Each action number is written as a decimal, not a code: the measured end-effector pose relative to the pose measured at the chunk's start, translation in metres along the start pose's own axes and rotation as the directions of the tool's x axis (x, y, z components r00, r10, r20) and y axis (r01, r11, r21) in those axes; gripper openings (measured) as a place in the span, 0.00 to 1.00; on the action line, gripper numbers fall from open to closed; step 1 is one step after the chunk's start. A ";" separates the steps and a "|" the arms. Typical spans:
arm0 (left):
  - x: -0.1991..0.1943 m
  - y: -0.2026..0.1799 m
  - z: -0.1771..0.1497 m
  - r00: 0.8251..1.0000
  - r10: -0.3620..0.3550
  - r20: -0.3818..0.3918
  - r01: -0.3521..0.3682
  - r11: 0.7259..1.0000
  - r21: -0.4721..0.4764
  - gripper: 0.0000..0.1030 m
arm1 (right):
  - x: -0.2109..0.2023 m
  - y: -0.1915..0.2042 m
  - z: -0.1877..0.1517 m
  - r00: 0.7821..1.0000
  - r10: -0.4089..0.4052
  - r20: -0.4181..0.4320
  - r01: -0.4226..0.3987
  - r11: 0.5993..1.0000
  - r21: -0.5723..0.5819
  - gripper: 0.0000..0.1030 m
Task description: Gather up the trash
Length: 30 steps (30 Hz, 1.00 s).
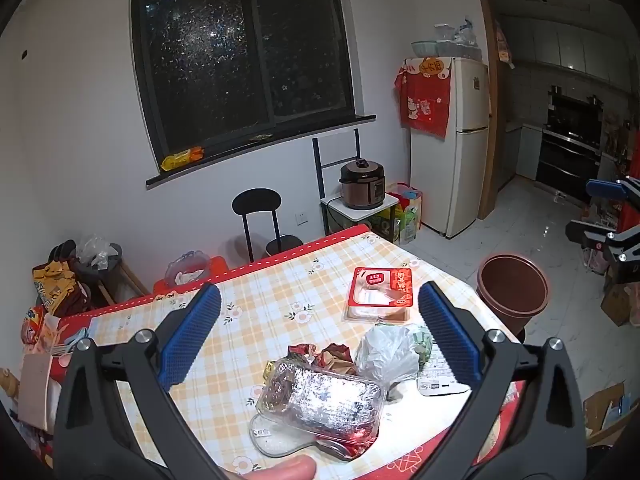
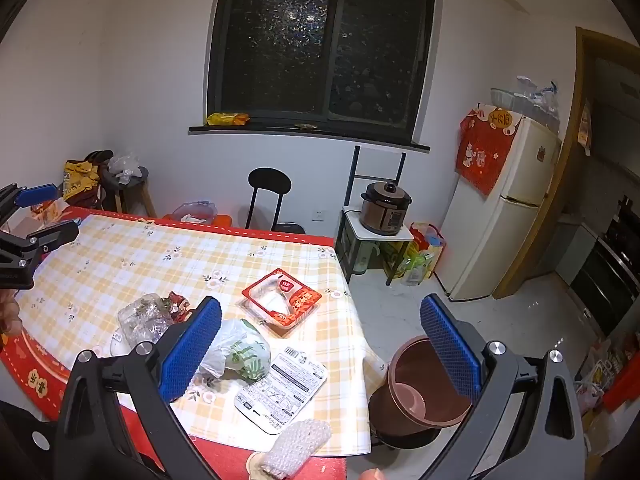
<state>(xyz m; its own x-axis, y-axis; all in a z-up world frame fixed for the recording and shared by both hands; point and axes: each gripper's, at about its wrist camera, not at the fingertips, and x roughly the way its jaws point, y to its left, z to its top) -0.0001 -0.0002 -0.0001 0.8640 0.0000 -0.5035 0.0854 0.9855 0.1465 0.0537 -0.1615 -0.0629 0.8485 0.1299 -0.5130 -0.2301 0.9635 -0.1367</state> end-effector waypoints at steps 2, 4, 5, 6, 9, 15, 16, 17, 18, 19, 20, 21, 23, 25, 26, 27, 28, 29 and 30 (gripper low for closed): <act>0.000 0.001 0.000 1.000 -0.007 -0.001 0.007 1.000 -0.013 0.95 | 0.001 0.000 -0.001 1.000 -0.003 0.001 0.003 1.000 -0.003 0.95; 0.000 0.001 0.000 1.000 -0.007 -0.002 0.007 1.000 -0.012 0.95 | 0.002 0.001 -0.001 1.000 -0.004 0.001 0.004 1.000 -0.003 0.95; 0.000 0.001 0.000 1.000 -0.008 -0.001 0.008 1.000 -0.012 0.95 | 0.002 0.001 -0.002 1.000 -0.004 0.001 0.004 1.000 -0.003 0.95; 0.000 0.001 0.000 1.000 -0.008 -0.002 0.008 1.000 -0.011 0.95 | 0.003 0.001 -0.002 1.000 -0.005 0.000 0.005 1.000 -0.003 0.95; 0.000 0.001 0.000 1.000 -0.007 -0.001 0.007 1.000 -0.011 0.95 | 0.004 0.001 -0.003 1.000 -0.006 0.000 0.006 1.000 0.000 0.95; 0.000 0.001 0.000 1.000 -0.007 -0.003 0.007 1.000 -0.012 0.95 | 0.005 0.001 -0.002 1.000 -0.001 -0.005 0.001 1.000 -0.002 0.95; 0.000 0.001 0.000 1.000 -0.007 -0.003 0.007 1.000 -0.012 0.95 | 0.005 0.001 -0.002 1.000 -0.001 -0.006 0.001 1.000 -0.002 0.95; 0.000 0.001 0.000 1.000 -0.007 -0.003 0.007 1.000 -0.011 0.95 | 0.005 0.001 -0.002 1.000 -0.002 -0.006 0.002 1.000 -0.002 0.95; 0.000 0.001 0.000 1.000 -0.007 -0.004 0.007 1.000 -0.012 0.95 | 0.005 0.001 -0.002 1.000 -0.002 -0.006 0.002 1.000 -0.002 0.95; 0.000 0.001 0.000 1.000 -0.006 -0.004 0.006 1.000 -0.012 0.95 | 0.006 0.001 -0.002 1.000 -0.001 -0.007 0.001 1.000 -0.001 0.95; 0.000 0.001 0.000 1.000 -0.006 -0.004 0.006 1.000 -0.012 0.95 | 0.006 0.001 -0.002 1.000 -0.001 -0.007 0.001 1.000 -0.001 0.95; 0.000 0.001 0.000 1.000 -0.007 -0.005 0.007 1.000 -0.012 0.95 | 0.006 0.001 -0.002 1.000 0.000 -0.008 0.000 1.000 -0.001 0.95; 0.000 0.001 0.000 1.000 -0.007 -0.006 0.007 1.000 -0.013 0.95 | 0.006 0.000 -0.002 1.000 0.000 -0.009 0.000 1.000 -0.001 0.95; 0.001 0.001 -0.002 1.000 -0.008 -0.005 0.008 1.000 -0.012 0.95 | 0.007 0.000 -0.002 1.000 0.000 -0.010 0.000 1.000 0.000 0.95; 0.002 0.001 -0.005 1.000 -0.008 -0.005 0.008 1.000 -0.013 0.95 | 0.007 0.000 -0.002 1.000 0.000 -0.010 0.000 1.000 -0.001 0.95; 0.002 0.000 -0.006 1.000 -0.008 -0.005 0.008 1.000 -0.012 0.95 | 0.007 0.000 -0.002 1.000 0.000 -0.011 0.000 1.000 0.000 0.95; 0.002 0.001 -0.006 1.000 -0.008 -0.006 0.008 1.000 -0.013 0.95 | 0.007 0.000 -0.002 1.000 0.001 -0.011 -0.001 1.000 0.000 0.95; 0.002 0.001 -0.005 1.000 -0.009 -0.007 0.009 1.000 -0.014 0.95 | 0.007 0.000 -0.002 1.000 0.001 -0.010 -0.001 1.000 0.001 0.95; 0.002 0.001 -0.006 1.000 -0.009 -0.006 0.008 1.000 -0.014 0.95 | 0.007 0.000 -0.002 1.000 0.001 -0.011 -0.001 1.000 0.000 0.95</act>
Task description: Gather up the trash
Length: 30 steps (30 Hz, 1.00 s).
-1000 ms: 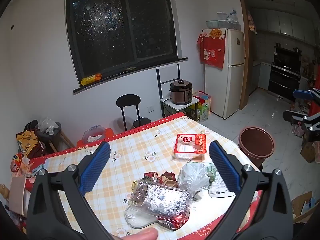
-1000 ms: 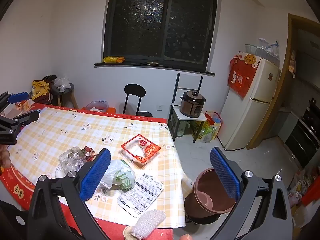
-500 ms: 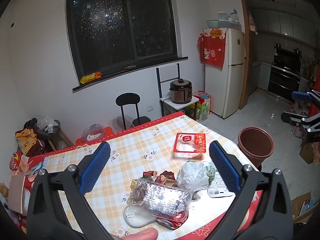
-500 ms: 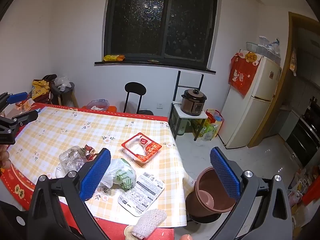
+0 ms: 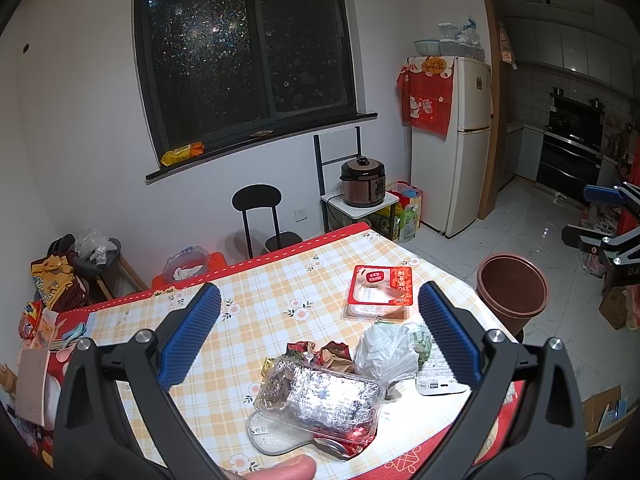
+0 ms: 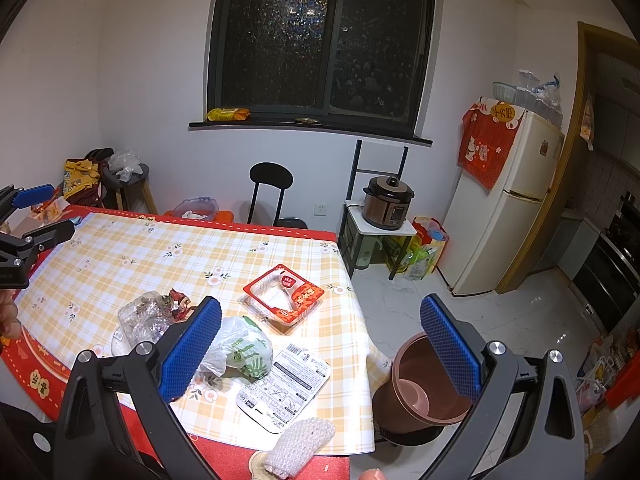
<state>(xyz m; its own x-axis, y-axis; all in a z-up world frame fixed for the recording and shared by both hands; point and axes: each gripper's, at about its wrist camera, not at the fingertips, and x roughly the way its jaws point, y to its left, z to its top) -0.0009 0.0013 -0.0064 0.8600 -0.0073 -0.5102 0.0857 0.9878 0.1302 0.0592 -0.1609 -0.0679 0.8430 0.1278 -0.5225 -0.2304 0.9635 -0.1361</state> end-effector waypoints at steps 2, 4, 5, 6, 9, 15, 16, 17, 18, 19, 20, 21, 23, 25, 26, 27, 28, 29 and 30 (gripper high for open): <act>0.000 0.000 0.001 1.000 -0.001 -0.001 0.001 1.000 0.000 0.95 | 0.000 0.000 0.000 1.000 0.001 -0.001 -0.001 1.000 0.000 0.95; 0.000 0.000 0.001 1.000 -0.002 -0.001 0.002 1.000 0.000 0.95 | 0.000 0.000 0.000 1.000 0.000 -0.002 0.000 1.000 -0.001 0.95; 0.000 0.000 0.001 1.000 -0.003 0.000 0.003 1.000 0.000 0.95 | 0.000 0.000 0.000 1.000 0.000 -0.002 0.000 1.000 -0.002 0.95; 0.000 0.000 0.001 1.000 -0.002 -0.001 0.002 1.000 -0.001 0.95 | 0.000 0.000 0.000 1.000 0.000 -0.002 0.000 1.000 -0.001 0.95; 0.001 0.002 -0.001 1.000 -0.002 0.000 0.002 1.000 -0.001 0.95 | 0.000 0.000 0.000 1.000 0.001 -0.001 -0.001 1.000 0.000 0.95; 0.001 0.002 0.000 1.000 -0.002 -0.002 0.002 1.000 -0.002 0.95 | -0.001 0.001 0.000 1.000 0.002 -0.002 -0.002 1.000 0.000 0.95; 0.001 0.002 0.000 1.000 -0.002 -0.003 0.002 1.000 -0.002 0.95 | -0.001 0.001 0.000 1.000 0.002 -0.002 -0.002 1.000 0.000 0.95; 0.001 0.002 0.000 1.000 -0.002 -0.003 0.002 1.000 -0.002 0.95 | -0.001 0.001 0.000 1.000 0.002 -0.002 -0.002 1.000 0.000 0.95; 0.001 0.002 0.000 1.000 -0.002 -0.002 0.002 1.000 -0.002 0.95 | -0.001 0.001 0.000 1.000 0.002 -0.003 -0.002 1.000 0.001 0.95; 0.001 0.002 0.000 1.000 -0.003 -0.002 0.003 1.000 -0.002 0.95 | -0.001 0.001 0.000 1.000 0.002 -0.003 -0.002 1.000 0.001 0.95; 0.001 0.002 0.000 1.000 -0.003 -0.003 0.003 1.000 -0.002 0.95 | -0.001 0.001 -0.001 1.000 0.002 -0.002 -0.002 1.000 0.001 0.95; 0.001 0.002 0.000 1.000 -0.003 -0.002 0.003 1.000 -0.002 0.95 | -0.002 0.001 -0.001 1.000 0.001 -0.003 -0.001 1.000 0.001 0.95; 0.002 0.003 0.000 1.000 -0.003 -0.003 0.003 1.000 -0.002 0.95 | -0.002 0.001 -0.001 1.000 0.002 -0.003 -0.002 1.000 0.001 0.95; 0.002 0.003 -0.001 1.000 -0.002 -0.002 0.002 1.000 -0.002 0.95 | -0.002 0.001 -0.001 1.000 0.002 -0.003 -0.002 1.000 0.001 0.95; 0.002 0.003 0.000 1.000 -0.002 -0.002 0.002 1.000 -0.003 0.95 | -0.002 0.001 -0.001 1.000 0.002 -0.003 -0.002 1.000 0.001 0.95; 0.002 0.003 -0.001 1.000 -0.003 -0.001 0.003 1.000 -0.003 0.95 | -0.002 0.001 -0.002 1.000 0.002 -0.004 -0.002 1.000 0.001 0.95; 0.001 0.003 0.000 1.000 -0.003 -0.003 0.003 1.000 -0.003 0.95 | -0.002 0.001 -0.002 1.000 0.002 -0.003 -0.002 1.000 0.002 0.95; 0.001 0.002 0.001 1.000 -0.003 -0.002 0.003 1.000 -0.003 0.95 | -0.003 0.001 -0.002 1.000 0.002 -0.003 -0.002 1.000 0.002 0.95; 0.001 0.003 0.001 1.000 -0.003 -0.003 0.003 1.000 -0.003 0.95 | -0.003 0.001 -0.002 1.000 0.002 -0.004 -0.002 1.000 0.001 0.95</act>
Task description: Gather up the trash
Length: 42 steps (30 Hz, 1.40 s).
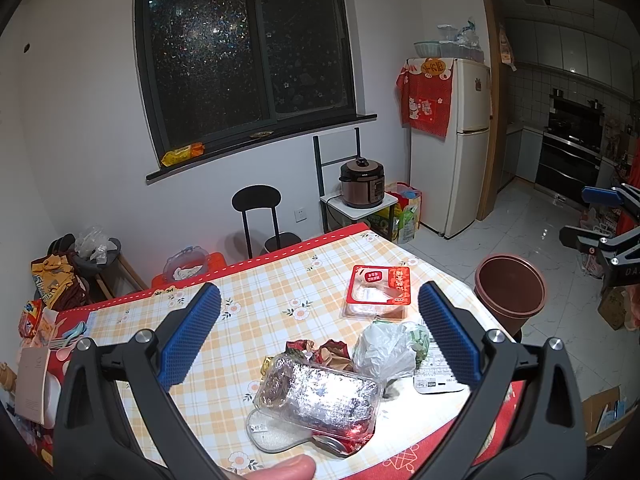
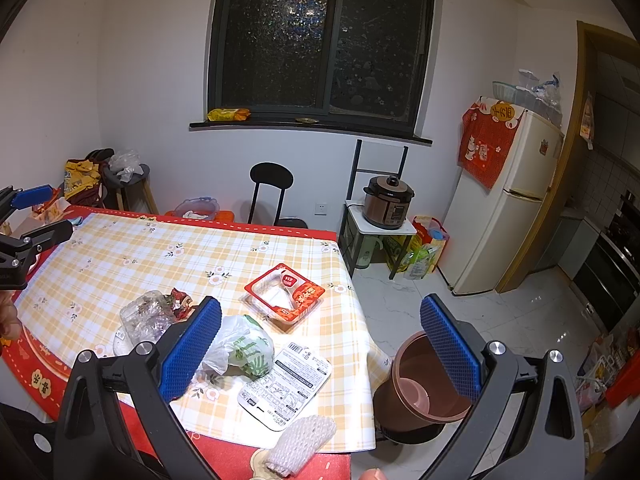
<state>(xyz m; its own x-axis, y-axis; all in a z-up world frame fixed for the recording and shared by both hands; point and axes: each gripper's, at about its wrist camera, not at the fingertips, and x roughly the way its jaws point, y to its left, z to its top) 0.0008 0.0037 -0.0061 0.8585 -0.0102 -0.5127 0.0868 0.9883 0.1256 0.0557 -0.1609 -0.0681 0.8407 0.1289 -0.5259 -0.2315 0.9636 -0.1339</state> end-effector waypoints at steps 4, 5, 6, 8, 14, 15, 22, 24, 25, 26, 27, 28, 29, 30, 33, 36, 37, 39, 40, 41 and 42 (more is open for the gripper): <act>0.001 0.001 -0.001 1.000 0.001 0.000 -0.001 1.000 -0.001 0.95 | -0.001 0.000 0.000 1.000 0.001 0.001 -0.001 1.000 0.000 0.95; 0.000 0.000 0.000 1.000 0.001 0.000 -0.001 1.000 -0.001 0.95 | -0.002 0.000 0.000 1.000 0.002 0.000 -0.002 1.000 0.000 0.95; 0.001 0.001 -0.001 1.000 0.002 -0.001 -0.002 1.000 -0.002 0.95 | -0.002 0.000 0.000 1.000 0.003 0.001 -0.003 1.000 0.000 0.95; 0.002 -0.001 -0.002 1.000 0.002 -0.001 -0.002 1.000 -0.002 0.95 | -0.003 0.000 0.000 1.000 0.002 0.000 -0.002 1.000 0.000 0.95; -0.012 -0.002 -0.002 1.000 0.009 0.001 -0.009 1.000 -0.003 0.95 | -0.002 -0.002 0.002 1.000 0.003 0.002 -0.003 1.000 0.001 0.95; -0.012 -0.002 -0.001 1.000 0.008 0.001 -0.008 1.000 -0.003 0.95 | -0.002 -0.002 0.002 1.000 0.004 0.002 -0.004 1.000 0.001 0.95; -0.013 -0.002 -0.001 1.000 0.010 0.002 -0.010 1.000 -0.003 0.95 | -0.002 -0.002 0.003 1.000 0.007 0.001 -0.007 1.000 0.002 0.95; -0.014 -0.001 -0.001 1.000 0.007 0.000 -0.007 1.000 -0.006 0.95 | -0.002 -0.005 0.003 1.000 0.007 0.002 -0.007 1.000 0.003 0.95; -0.013 -0.001 -0.001 1.000 0.008 0.000 -0.008 1.000 -0.007 0.95 | 0.001 -0.004 0.003 1.000 0.008 0.001 -0.008 1.000 0.005 0.95; -0.011 -0.002 -0.002 1.000 0.008 -0.002 -0.008 1.000 -0.009 0.95 | 0.001 -0.004 0.003 1.000 0.008 0.000 -0.008 1.000 0.006 0.95; -0.010 -0.001 -0.003 1.000 0.000 -0.004 0.000 1.000 -0.015 0.95 | 0.001 -0.004 0.003 1.000 0.008 0.000 -0.008 1.000 0.008 0.95; -0.007 0.001 -0.003 1.000 -0.007 -0.006 0.007 1.000 -0.023 0.95 | 0.005 0.000 0.000 1.000 0.010 -0.003 -0.010 1.000 0.015 0.95; -0.004 0.002 -0.004 1.000 -0.015 -0.011 0.015 0.999 -0.037 0.95 | 0.006 0.002 -0.003 1.000 0.012 -0.003 -0.012 1.000 0.023 0.95; -0.001 0.006 -0.007 1.000 -0.027 -0.016 0.026 0.997 -0.066 0.95 | 0.008 0.003 -0.006 1.000 0.016 -0.003 -0.016 0.999 0.035 0.95; 0.010 0.014 -0.019 0.998 -0.054 -0.029 0.050 0.991 -0.124 0.95 | 0.020 0.002 -0.015 0.999 0.049 -0.004 -0.049 0.996 0.081 0.95; 0.023 0.020 -0.036 0.997 -0.045 -0.058 0.036 0.988 -0.151 0.95 | 0.038 0.005 -0.032 0.996 0.085 -0.022 -0.081 0.987 0.142 0.95; 0.028 0.022 -0.044 0.997 -0.039 -0.070 0.028 0.987 -0.157 0.95 | 0.042 0.002 -0.036 0.995 0.100 -0.026 -0.094 0.982 0.164 0.95; 0.037 0.025 -0.062 0.994 -0.029 -0.101 0.011 0.985 -0.171 0.95 | 0.052 0.001 -0.048 0.995 0.101 -0.028 -0.092 0.972 0.217 0.95; 0.042 0.027 -0.071 0.993 -0.024 -0.117 0.002 0.984 -0.178 0.95 | 0.059 0.002 -0.058 0.995 0.092 -0.024 -0.083 0.964 0.251 0.95; 0.047 0.029 -0.081 0.991 -0.019 -0.133 -0.007 0.982 -0.188 0.95 | 0.066 0.006 -0.069 0.996 0.090 -0.030 -0.078 0.959 0.273 0.95; 0.050 0.031 -0.088 0.989 -0.014 -0.144 -0.014 0.981 -0.195 0.95 | 0.074 0.010 -0.079 0.995 0.090 -0.049 -0.073 0.956 0.286 0.95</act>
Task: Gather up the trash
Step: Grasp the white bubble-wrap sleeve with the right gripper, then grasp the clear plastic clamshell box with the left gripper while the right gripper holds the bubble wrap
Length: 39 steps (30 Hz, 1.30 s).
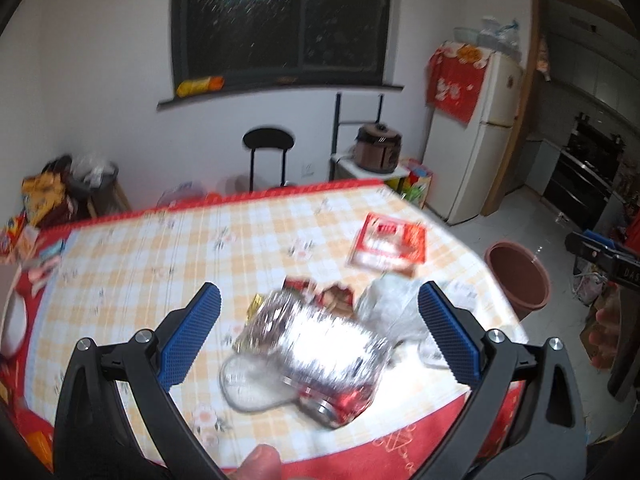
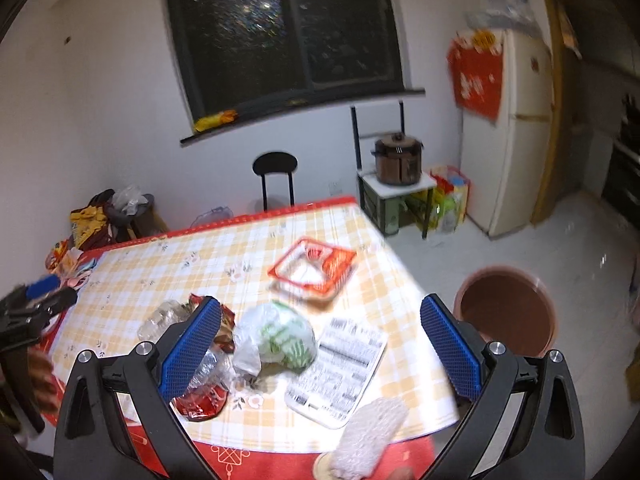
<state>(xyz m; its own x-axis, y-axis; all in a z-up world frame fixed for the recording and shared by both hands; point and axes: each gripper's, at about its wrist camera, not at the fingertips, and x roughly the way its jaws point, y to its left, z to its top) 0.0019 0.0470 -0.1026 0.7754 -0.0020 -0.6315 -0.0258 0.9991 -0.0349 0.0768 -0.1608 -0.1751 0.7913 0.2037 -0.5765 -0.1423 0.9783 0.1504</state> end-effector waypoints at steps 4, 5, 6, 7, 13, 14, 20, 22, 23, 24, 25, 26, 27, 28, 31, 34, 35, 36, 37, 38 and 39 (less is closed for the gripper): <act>0.023 0.012 -0.035 0.996 0.018 -0.084 -0.021 0.999 -0.036 0.95 | 0.026 -0.006 -0.032 0.997 -0.047 -0.062 0.049 0.998 0.033 0.95; 0.026 0.014 -0.042 0.995 0.016 -0.094 -0.020 0.999 -0.042 0.95 | 0.031 -0.008 -0.040 0.995 -0.058 -0.082 0.062 0.997 0.046 0.95; 0.028 0.015 -0.047 0.995 0.020 -0.101 -0.024 0.999 -0.048 0.95 | 0.035 -0.010 -0.048 0.992 -0.070 -0.100 0.077 0.995 0.062 0.95; 0.031 0.016 -0.053 0.993 0.039 -0.112 -0.045 0.997 -0.056 0.95 | 0.040 -0.013 -0.058 0.988 -0.095 -0.121 0.106 0.991 0.086 0.95; 0.037 0.014 -0.066 0.988 0.090 -0.124 -0.097 0.994 -0.055 0.95 | 0.059 -0.037 -0.091 0.954 -0.225 -0.199 0.257 0.955 0.149 0.95; 0.037 0.014 -0.064 0.988 0.090 -0.124 -0.097 0.994 -0.056 0.95 | 0.062 -0.040 -0.094 0.950 -0.225 -0.215 0.262 0.952 0.158 0.95; 0.044 0.013 -0.067 0.985 0.084 -0.149 -0.095 0.993 -0.067 0.95 | 0.085 -0.050 -0.122 0.920 -0.174 -0.352 0.247 0.953 0.175 0.95; 0.047 0.013 -0.069 0.982 0.083 -0.170 -0.097 0.993 -0.074 0.95 | 0.091 -0.051 -0.131 0.912 -0.146 -0.384 0.228 0.958 0.177 0.95; 0.048 0.013 -0.070 0.980 0.087 -0.178 -0.102 0.992 -0.075 0.95 | 0.093 -0.052 -0.134 0.909 -0.134 -0.395 0.221 0.958 0.182 0.94; 0.048 0.013 -0.071 0.979 0.091 -0.185 -0.107 0.991 -0.077 0.95 | 0.096 -0.054 -0.138 0.906 -0.123 -0.405 0.215 0.958 0.191 0.93; 0.048 0.013 -0.072 0.978 0.091 -0.190 -0.109 0.991 -0.082 0.95 | 0.099 -0.055 -0.139 0.906 -0.113 -0.409 0.208 0.958 0.196 0.89; 0.048 0.014 -0.072 0.977 0.091 -0.192 -0.109 0.990 -0.087 0.95 | 0.101 -0.056 -0.140 0.904 -0.105 -0.414 0.202 0.959 0.197 0.86; 0.047 0.013 -0.073 0.976 0.095 -0.194 -0.114 0.989 -0.091 0.95 | 0.105 -0.056 -0.140 0.901 -0.102 -0.422 0.200 0.960 0.196 0.84; 0.046 0.014 -0.074 0.976 0.099 -0.196 -0.119 0.988 -0.093 0.95 | 0.108 -0.058 -0.142 0.896 -0.092 -0.434 0.195 0.960 0.199 0.83; 0.042 0.013 -0.076 0.974 0.113 -0.198 -0.135 0.986 -0.101 0.94 | 0.118 -0.064 -0.147 0.882 -0.035 -0.469 0.163 0.958 0.235 0.68; 0.038 0.010 -0.077 0.972 0.122 -0.200 -0.146 0.983 -0.110 0.94 | 0.122 -0.066 -0.147 0.878 0.019 -0.477 0.122 0.958 0.261 0.47; 0.037 0.009 -0.077 0.972 0.124 -0.201 -0.149 0.982 -0.112 0.94 | 0.121 -0.067 -0.145 0.882 0.034 -0.470 0.103 0.959 0.263 0.38; 0.036 0.008 -0.077 0.971 0.126 -0.201 -0.151 0.982 -0.113 0.94 | 0.119 -0.067 -0.142 0.887 0.043 -0.461 0.089 0.961 0.261 0.36; 0.034 0.006 -0.078 0.971 0.128 -0.203 -0.154 0.981 -0.116 0.94 | 0.117 -0.067 -0.140 0.891 0.048 -0.451 0.079 0.962 0.260 0.34; 0.033 0.004 -0.078 0.971 0.128 -0.204 -0.155 0.981 -0.119 0.94 | 0.115 -0.067 -0.136 0.898 0.060 -0.436 0.062 0.964 0.260 0.33; 0.032 0.002 -0.079 0.970 0.129 -0.204 -0.156 0.980 -0.122 0.94 | 0.114 -0.067 -0.134 0.902 0.069 -0.427 0.050 0.964 0.261 0.32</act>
<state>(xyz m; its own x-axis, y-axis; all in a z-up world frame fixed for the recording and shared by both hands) -0.0230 0.0460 -0.1842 0.6204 0.1179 -0.7754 -0.2228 0.9744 -0.0302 0.0972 -0.1983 -0.3584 0.4500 0.2670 -0.8522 0.0571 0.9437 0.3258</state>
